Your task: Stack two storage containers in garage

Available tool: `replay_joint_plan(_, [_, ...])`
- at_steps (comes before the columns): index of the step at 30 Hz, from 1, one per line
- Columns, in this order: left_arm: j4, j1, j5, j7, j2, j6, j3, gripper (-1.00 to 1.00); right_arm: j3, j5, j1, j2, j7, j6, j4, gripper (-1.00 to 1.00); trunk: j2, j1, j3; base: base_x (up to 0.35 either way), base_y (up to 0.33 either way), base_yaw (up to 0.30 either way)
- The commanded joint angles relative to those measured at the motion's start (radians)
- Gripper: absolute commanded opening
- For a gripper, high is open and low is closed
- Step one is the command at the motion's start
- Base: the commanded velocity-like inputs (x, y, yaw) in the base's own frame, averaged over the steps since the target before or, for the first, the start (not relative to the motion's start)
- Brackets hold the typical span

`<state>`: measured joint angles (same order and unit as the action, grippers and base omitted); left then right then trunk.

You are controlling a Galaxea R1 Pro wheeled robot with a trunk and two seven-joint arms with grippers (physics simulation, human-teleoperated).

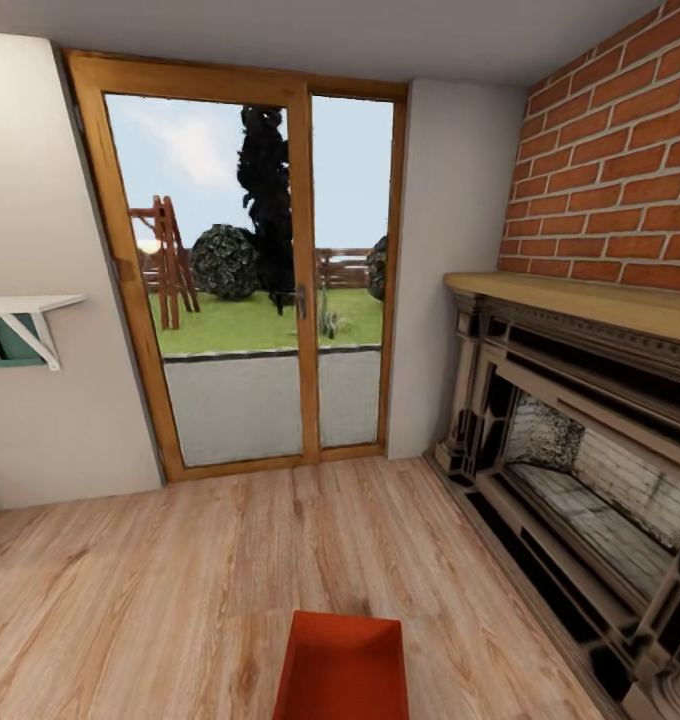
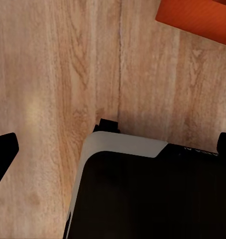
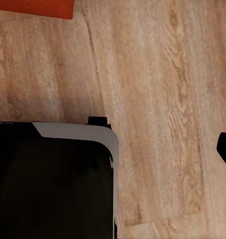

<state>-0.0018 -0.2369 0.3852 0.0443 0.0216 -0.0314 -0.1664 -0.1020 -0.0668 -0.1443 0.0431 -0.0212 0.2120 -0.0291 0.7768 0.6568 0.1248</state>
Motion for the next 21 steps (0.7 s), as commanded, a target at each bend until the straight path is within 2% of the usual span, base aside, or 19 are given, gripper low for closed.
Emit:
replay_joint_plan(1, [0.0,-0.001,0.008,0.002,0.0,-0.002,-0.009,1.0,-0.008,-0.007,-0.001,0.0,-0.002,0.006,-0.003,1.0,0.001,0.0,0.002,0.001,0.0,0.02])
replay_joint_plan(21, [0.0,0.0,0.008,0.003,0.0,-0.002,-0.009,1.0,-0.007,-0.008,-0.001,0.001,-0.002,0.004,-0.003,1.0,0.001,0.0,0.002,0.0,0.0,0.012])
